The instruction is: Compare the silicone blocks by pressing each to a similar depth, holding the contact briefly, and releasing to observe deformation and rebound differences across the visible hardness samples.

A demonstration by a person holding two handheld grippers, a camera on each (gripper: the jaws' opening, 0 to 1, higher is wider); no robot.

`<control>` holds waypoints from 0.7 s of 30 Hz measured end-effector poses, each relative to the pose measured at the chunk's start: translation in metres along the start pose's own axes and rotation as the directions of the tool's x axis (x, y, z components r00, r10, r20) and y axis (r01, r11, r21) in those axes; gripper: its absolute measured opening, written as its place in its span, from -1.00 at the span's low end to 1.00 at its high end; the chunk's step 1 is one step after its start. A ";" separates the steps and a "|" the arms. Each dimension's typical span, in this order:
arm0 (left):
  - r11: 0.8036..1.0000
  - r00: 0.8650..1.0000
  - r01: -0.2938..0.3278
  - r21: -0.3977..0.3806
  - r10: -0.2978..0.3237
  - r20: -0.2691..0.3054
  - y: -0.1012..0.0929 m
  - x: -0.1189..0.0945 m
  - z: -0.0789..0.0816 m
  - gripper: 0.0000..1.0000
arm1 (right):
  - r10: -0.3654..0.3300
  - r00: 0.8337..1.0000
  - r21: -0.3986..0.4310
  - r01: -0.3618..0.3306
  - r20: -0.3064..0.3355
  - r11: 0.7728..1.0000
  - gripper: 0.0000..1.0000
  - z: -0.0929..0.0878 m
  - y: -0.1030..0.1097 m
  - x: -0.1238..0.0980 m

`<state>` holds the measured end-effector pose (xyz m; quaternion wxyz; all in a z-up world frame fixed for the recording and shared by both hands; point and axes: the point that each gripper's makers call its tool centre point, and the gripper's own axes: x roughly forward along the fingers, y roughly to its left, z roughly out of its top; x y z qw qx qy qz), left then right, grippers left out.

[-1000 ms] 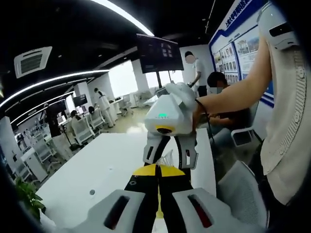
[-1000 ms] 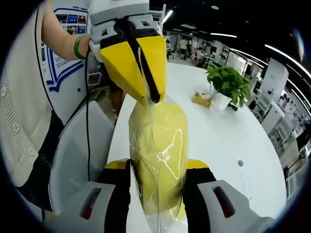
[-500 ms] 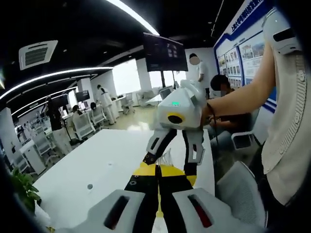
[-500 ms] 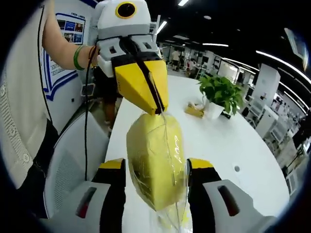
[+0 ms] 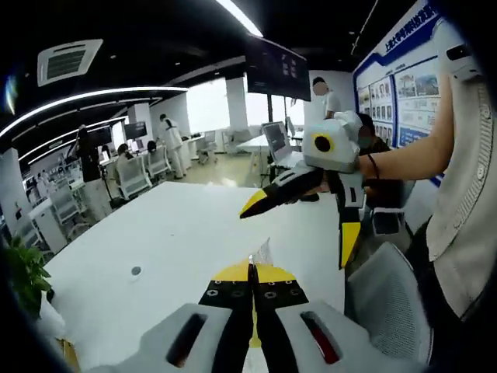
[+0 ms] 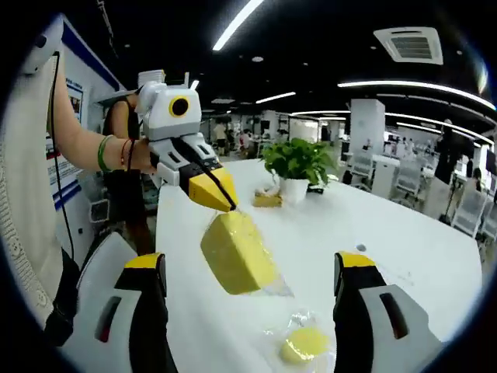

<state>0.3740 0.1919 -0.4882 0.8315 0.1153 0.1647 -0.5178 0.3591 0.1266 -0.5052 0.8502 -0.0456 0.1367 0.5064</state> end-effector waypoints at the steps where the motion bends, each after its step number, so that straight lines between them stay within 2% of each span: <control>1: 1.000 1.000 -0.004 -0.008 0.004 -0.006 0.002 0.001 -0.007 -1.00 | -0.019 1.000 0.010 0.019 -0.005 1.000 0.73 -0.005 -0.001 -0.005; 4: 0.997 1.000 -0.011 -0.081 0.008 -0.030 0.012 0.005 -0.036 -1.00 | -0.089 0.995 -0.032 0.088 -0.035 0.996 0.67 -0.020 -0.003 -0.022; 8: 0.984 0.999 -0.006 -0.177 -0.002 -0.046 0.018 0.010 -0.068 -1.00 | -0.150 0.988 0.053 0.152 -0.045 0.987 0.63 -0.038 0.002 -0.045; 11: 0.964 0.998 0.009 -0.266 -0.026 -0.061 0.021 0.013 -0.094 -1.00 | -0.202 0.977 0.096 0.208 -0.064 0.973 0.59 -0.051 0.002 -0.058; 14: 0.954 0.996 0.019 -0.300 -0.045 -0.081 0.029 0.015 -0.114 -1.00 | -0.233 0.970 0.131 0.240 -0.062 0.962 0.51 -0.058 0.002 -0.064; 16: 0.953 0.994 -0.017 -0.303 -0.018 -0.110 0.044 0.015 -0.129 -1.00 | -0.251 0.966 0.145 0.258 -0.064 0.955 0.49 -0.062 0.001 -0.067; 17: 0.951 0.996 -0.022 -0.310 -0.006 -0.090 0.051 0.014 -0.129 -1.00 | -0.256 0.964 0.152 0.264 -0.068 0.953 0.50 -0.064 0.001 -0.068; 18: 0.938 0.998 -0.035 -0.345 0.016 -0.057 0.059 0.013 -0.125 -1.00 | -0.261 0.962 0.162 0.272 -0.082 0.949 0.50 -0.067 0.000 -0.069; 19: 0.934 0.996 -0.060 -0.351 0.032 -0.084 0.068 0.011 -0.130 -1.00 | -0.265 0.960 0.164 0.277 -0.090 0.947 0.50 -0.069 -0.001 -0.070; 20: 0.947 0.992 -0.095 -0.308 0.064 -0.108 0.082 0.009 -0.137 -1.00 | -0.270 0.957 0.167 0.285 -0.105 0.944 0.50 -0.072 -0.002 -0.071; 21: 0.944 0.991 -0.102 -0.313 0.068 -0.118 0.088 0.009 -0.141 -1.00 | -0.268 0.956 0.172 0.285 -0.116 0.943 0.51 -0.075 -0.001 -0.072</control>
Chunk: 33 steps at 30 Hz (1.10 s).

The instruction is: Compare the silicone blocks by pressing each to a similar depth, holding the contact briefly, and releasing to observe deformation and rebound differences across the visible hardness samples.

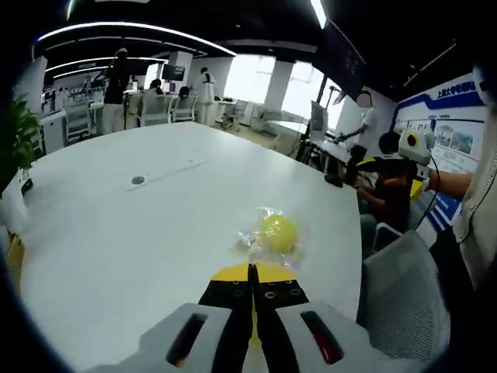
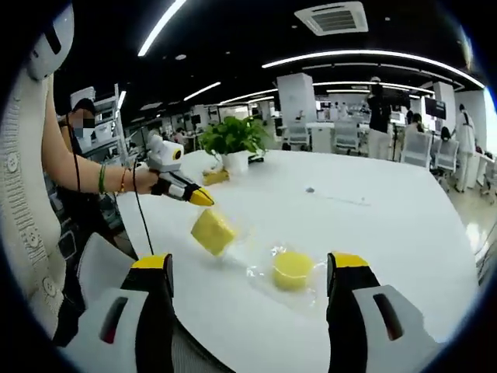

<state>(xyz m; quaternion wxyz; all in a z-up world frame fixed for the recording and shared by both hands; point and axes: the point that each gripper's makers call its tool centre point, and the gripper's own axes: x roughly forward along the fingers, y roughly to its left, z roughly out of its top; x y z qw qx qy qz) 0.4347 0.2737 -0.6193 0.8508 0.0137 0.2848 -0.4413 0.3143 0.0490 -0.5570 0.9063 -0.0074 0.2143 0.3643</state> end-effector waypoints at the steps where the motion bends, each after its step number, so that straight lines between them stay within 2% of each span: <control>1: 1.000 1.000 -0.004 -0.018 0.004 -0.002 0.007 0.001 -0.002 -1.00 | 0.008 1.000 0.008 -0.008 -0.013 1.000 0.52 -0.003 0.002 0.000; 3: 0.999 0.999 -0.044 -0.017 0.043 -0.020 0.028 0.006 -0.009 -1.00 | 0.013 1.000 0.005 -0.013 -0.025 1.000 0.51 -0.006 0.004 -0.001; 5: 0.998 0.998 -0.059 -0.032 0.058 -0.037 0.041 0.010 -0.016 -1.00 | 0.006 1.000 0.011 -0.005 -0.029 1.000 0.50 -0.008 0.005 -0.003; 12: 0.994 0.990 -0.093 -0.050 0.087 -0.114 0.073 0.024 -0.046 -1.00 | -0.019 0.998 0.059 0.022 -0.052 0.998 0.49 -0.024 0.005 -0.006; 17: 0.993 0.981 -0.103 -0.064 0.091 -0.170 0.074 0.027 -0.067 -1.00 | -0.028 0.998 0.077 0.033 -0.061 0.996 0.47 -0.029 0.003 -0.007; 22: 0.993 0.979 -0.101 -0.067 0.087 -0.182 0.075 0.030 -0.083 -1.00 | -0.030 0.998 0.086 0.035 -0.061 0.996 0.44 -0.030 0.002 -0.005; 23: 0.988 0.988 -0.100 -0.120 0.084 -0.131 0.075 0.031 -0.077 -1.00 | -0.029 0.998 0.084 0.035 -0.064 0.996 0.44 -0.031 0.001 -0.004; 24: 0.983 0.988 -0.101 -0.156 0.080 -0.135 0.075 0.030 -0.078 -1.00 | -0.028 0.998 0.083 0.033 -0.065 0.996 0.44 -0.031 0.001 -0.004; 28: 0.980 0.989 -0.107 -0.165 0.087 -0.122 0.078 0.030 -0.079 -1.00 | -0.021 0.998 0.084 0.026 -0.060 0.996 0.43 -0.030 0.001 -0.001; 33: 0.977 0.992 -0.086 -0.193 0.066 -0.108 0.075 0.030 -0.077 -1.00 | -0.012 0.998 0.081 0.016 -0.056 0.997 0.42 -0.030 0.002 0.001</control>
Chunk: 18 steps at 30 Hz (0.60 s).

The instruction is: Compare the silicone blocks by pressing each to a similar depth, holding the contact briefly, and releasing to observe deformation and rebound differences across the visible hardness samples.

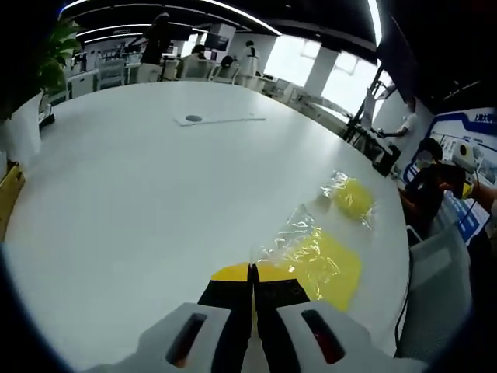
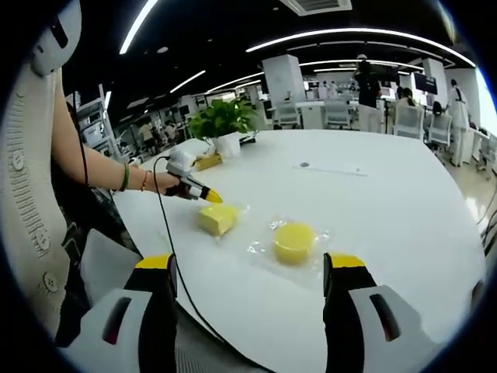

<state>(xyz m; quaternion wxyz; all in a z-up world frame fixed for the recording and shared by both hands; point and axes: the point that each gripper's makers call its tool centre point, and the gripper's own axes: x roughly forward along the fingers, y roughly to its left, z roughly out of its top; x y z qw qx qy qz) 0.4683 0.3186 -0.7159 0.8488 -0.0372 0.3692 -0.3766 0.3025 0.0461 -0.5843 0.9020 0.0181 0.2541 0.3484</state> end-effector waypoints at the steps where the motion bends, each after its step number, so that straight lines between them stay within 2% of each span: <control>1: 1.000 1.000 -0.001 -0.007 0.001 0.006 0.000 -0.001 0.000 -1.00 | 0.000 1.000 0.000 0.000 0.000 1.000 0.42 0.000 0.000 0.000; 7: 0.997 0.997 -0.081 -0.016 0.081 0.020 0.010 -0.010 -0.002 -0.71 | 0.013 1.000 -0.010 -0.013 0.008 1.000 0.42 0.003 0.000 0.002; 11: 0.993 0.992 -0.119 -0.013 0.119 0.038 0.009 -0.023 -0.005 -0.58 | 0.022 0.999 -0.015 -0.022 0.023 1.000 0.42 0.008 0.002 0.000; 14: 0.987 0.986 -0.162 -0.005 0.162 0.042 0.012 -0.034 -0.015 -0.49 | 0.032 0.999 -0.028 -0.031 0.033 0.999 0.41 0.011 0.003 -0.002; 16: 0.986 0.985 -0.167 -0.009 0.167 0.047 0.007 -0.041 -0.019 -0.43 | 0.039 0.998 -0.033 -0.038 0.041 0.999 0.41 0.012 0.004 -0.003; 18: 0.985 0.983 -0.170 -0.003 0.170 0.064 -0.010 -0.052 -0.022 -0.35 | 0.050 0.997 -0.036 -0.048 0.054 0.998 0.41 0.014 0.007 -0.004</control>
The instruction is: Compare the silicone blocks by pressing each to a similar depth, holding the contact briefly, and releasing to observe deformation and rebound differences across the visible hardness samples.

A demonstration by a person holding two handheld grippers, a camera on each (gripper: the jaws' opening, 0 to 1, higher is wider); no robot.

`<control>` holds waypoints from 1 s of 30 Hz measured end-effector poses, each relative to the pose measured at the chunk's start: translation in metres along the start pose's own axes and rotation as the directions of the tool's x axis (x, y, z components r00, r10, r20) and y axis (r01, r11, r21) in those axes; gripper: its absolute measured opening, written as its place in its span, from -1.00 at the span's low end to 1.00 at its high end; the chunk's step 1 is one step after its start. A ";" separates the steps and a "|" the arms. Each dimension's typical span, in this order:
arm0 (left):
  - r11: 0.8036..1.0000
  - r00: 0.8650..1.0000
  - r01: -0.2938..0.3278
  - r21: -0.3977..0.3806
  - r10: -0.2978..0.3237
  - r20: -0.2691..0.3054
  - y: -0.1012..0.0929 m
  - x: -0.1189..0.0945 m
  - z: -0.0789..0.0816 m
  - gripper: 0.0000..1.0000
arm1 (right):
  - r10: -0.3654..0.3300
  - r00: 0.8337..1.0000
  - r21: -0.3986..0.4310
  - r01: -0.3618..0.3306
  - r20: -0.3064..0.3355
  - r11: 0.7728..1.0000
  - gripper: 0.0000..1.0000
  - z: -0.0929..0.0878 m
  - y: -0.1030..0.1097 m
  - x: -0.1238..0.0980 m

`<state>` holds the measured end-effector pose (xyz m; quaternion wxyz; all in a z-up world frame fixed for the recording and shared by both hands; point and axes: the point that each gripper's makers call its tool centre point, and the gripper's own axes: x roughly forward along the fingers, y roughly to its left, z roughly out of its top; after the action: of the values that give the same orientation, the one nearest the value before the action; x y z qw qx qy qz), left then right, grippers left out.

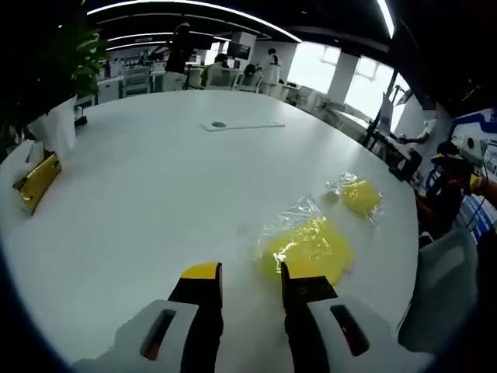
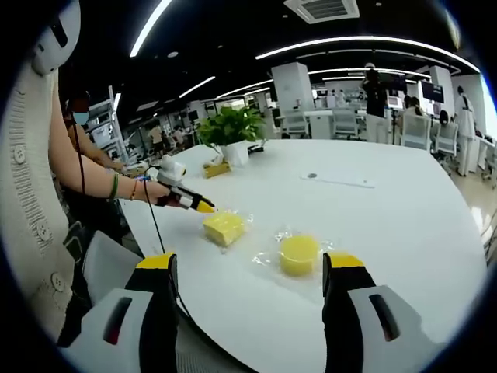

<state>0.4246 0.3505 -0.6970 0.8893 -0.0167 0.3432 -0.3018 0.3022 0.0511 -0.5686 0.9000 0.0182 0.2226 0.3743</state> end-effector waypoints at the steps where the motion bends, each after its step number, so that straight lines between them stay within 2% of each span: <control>1: 1.000 1.000 -0.001 0.004 0.001 0.008 -0.005 -0.005 0.000 -0.32 | 0.007 1.000 -0.002 -0.007 0.005 1.000 0.40 0.000 0.001 -0.001; 5: 0.999 1.000 -0.005 0.036 0.004 0.025 -0.023 -0.021 -0.003 -0.19 | 0.025 1.000 -0.003 -0.025 0.018 1.000 0.42 0.000 0.006 -0.002; 7: 0.998 0.999 0.000 0.067 -0.003 0.046 -0.041 -0.034 -0.002 -0.16 | 0.055 0.998 0.011 -0.055 0.039 0.998 0.44 0.000 0.011 -0.003; 10: 0.993 0.996 0.001 0.114 -0.012 0.094 -0.067 -0.051 0.005 -0.10 | 0.094 0.993 0.050 -0.097 0.068 0.994 0.46 -0.001 0.018 -0.006; 12: 0.994 0.990 -0.003 0.107 -0.013 0.143 -0.080 -0.061 0.014 -0.10 | 0.110 0.990 0.054 -0.115 0.085 0.992 0.47 -0.002 0.021 -0.009; 14: 0.995 0.985 -0.004 0.103 -0.014 0.170 -0.090 -0.069 0.018 -0.09 | 0.123 0.987 0.054 -0.129 0.106 0.990 0.48 -0.001 0.024 -0.011; 15: 0.995 0.982 -0.007 0.102 -0.013 0.191 -0.096 -0.073 0.022 -0.09 | 0.129 0.985 0.057 -0.136 0.112 0.989 0.48 -0.001 0.024 -0.013; 18: 0.997 0.956 0.015 0.082 -0.038 0.291 -0.118 -0.089 0.039 -0.06 | 0.150 0.975 0.065 -0.162 0.165 0.985 0.52 0.007 0.028 -0.019; 20: 0.995 0.944 0.017 0.096 -0.047 0.327 -0.130 -0.097 0.046 -0.03 | 0.152 0.963 0.065 -0.170 0.222 0.983 0.51 0.018 0.027 -0.025; 22: 0.994 0.929 0.017 0.104 -0.054 0.367 -0.144 -0.106 0.055 0.01 | 0.155 0.956 0.074 -0.178 0.249 0.981 0.50 0.023 0.025 -0.030; 23: 0.994 0.916 0.026 0.105 -0.065 0.395 -0.152 -0.111 0.060 0.05 | 0.152 0.953 0.082 -0.179 0.263 0.980 0.52 0.026 0.024 -0.033; 25: 0.991 0.907 0.041 0.127 -0.090 0.410 -0.166 -0.116 0.064 0.14 | 0.152 0.952 0.092 -0.182 0.267 0.979 0.58 0.026 0.021 -0.035; 30: 0.985 0.894 0.062 0.161 -0.126 0.429 -0.186 -0.123 0.071 0.16 | 0.157 0.949 0.093 -0.188 0.273 0.978 0.61 0.025 0.017 -0.042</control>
<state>0.2991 0.2538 -0.5251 0.9268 -0.0370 0.1108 -0.3569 0.2751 0.0382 -0.5267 0.8827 0.1404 0.1199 0.4322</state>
